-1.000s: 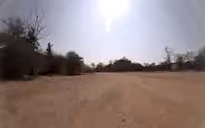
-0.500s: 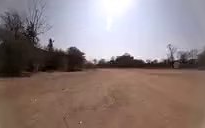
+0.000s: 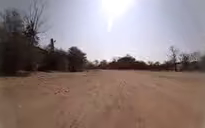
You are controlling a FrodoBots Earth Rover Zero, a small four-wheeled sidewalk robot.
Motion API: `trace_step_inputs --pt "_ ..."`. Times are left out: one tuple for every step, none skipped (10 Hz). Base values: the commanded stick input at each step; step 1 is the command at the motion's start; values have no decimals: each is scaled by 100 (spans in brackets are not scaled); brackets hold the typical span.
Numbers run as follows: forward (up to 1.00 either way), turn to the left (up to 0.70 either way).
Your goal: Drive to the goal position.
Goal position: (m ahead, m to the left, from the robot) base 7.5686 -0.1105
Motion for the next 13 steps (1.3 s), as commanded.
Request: trace_step_inputs --pt "100 -33" --pt "100 -26" --pt "100 -21" --pt "100 -16" --pt "100 -12" --pt "100 -6" --pt "100 0" --pt "100 0" --pt "100 0" --pt "100 0" --pt "100 0" --pt "100 0" --pt "100 0"
